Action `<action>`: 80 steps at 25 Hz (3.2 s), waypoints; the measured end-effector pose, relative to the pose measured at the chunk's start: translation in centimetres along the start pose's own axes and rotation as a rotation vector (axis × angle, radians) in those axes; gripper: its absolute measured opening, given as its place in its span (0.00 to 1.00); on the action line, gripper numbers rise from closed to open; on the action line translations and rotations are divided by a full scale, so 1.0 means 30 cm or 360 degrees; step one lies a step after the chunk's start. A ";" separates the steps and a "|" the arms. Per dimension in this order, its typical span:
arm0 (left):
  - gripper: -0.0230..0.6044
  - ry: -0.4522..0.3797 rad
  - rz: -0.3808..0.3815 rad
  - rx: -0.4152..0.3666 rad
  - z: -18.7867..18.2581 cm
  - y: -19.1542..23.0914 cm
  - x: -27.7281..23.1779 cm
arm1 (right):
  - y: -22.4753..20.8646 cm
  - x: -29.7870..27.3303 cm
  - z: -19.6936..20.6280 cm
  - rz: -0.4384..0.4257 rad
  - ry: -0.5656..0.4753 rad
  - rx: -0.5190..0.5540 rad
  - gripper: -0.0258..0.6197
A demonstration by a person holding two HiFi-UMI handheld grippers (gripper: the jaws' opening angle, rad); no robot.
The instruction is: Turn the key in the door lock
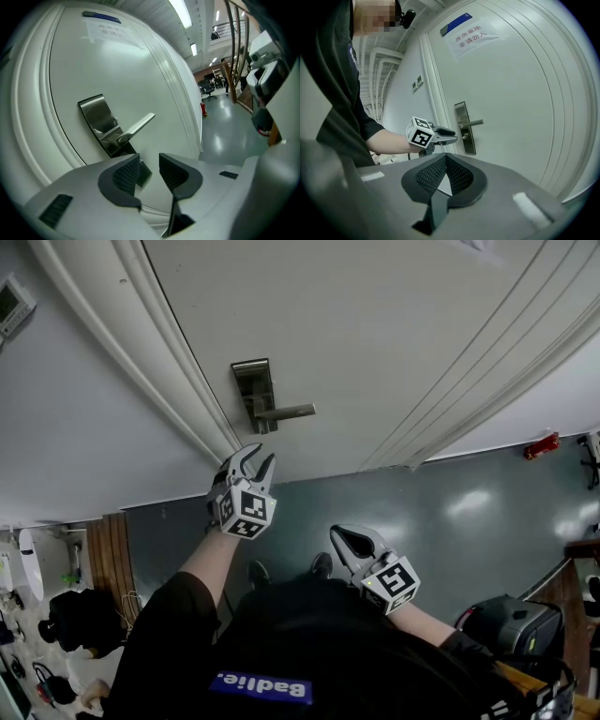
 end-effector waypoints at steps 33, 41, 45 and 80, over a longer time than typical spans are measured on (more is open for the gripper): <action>0.15 0.0361 -0.0576 -0.0383 0.048 0.021 -0.318 | -0.106 0.131 0.105 0.0167 0.0271 -0.0028 0.04; 0.14 0.0257 -0.0495 0.0241 0.048 0.049 -0.301 | -0.129 0.158 0.108 0.0157 0.0264 -0.0030 0.04; 0.13 0.0133 -0.0438 0.0654 0.065 0.068 -0.291 | -0.138 0.174 0.107 0.0166 0.0254 -0.0032 0.04; 0.09 -0.1086 0.1137 0.3423 0.262 0.041 -0.376 | -0.075 0.127 0.117 0.0190 0.0294 -0.0142 0.04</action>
Point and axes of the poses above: the fingertips, and each gripper's own axes: x backward along the fingers, y to its left, z out of its underside, the point moved 9 cm from there along x, backward along the fingers, and after that the axes turned 3 degrees about y, right-handed, at the moved point
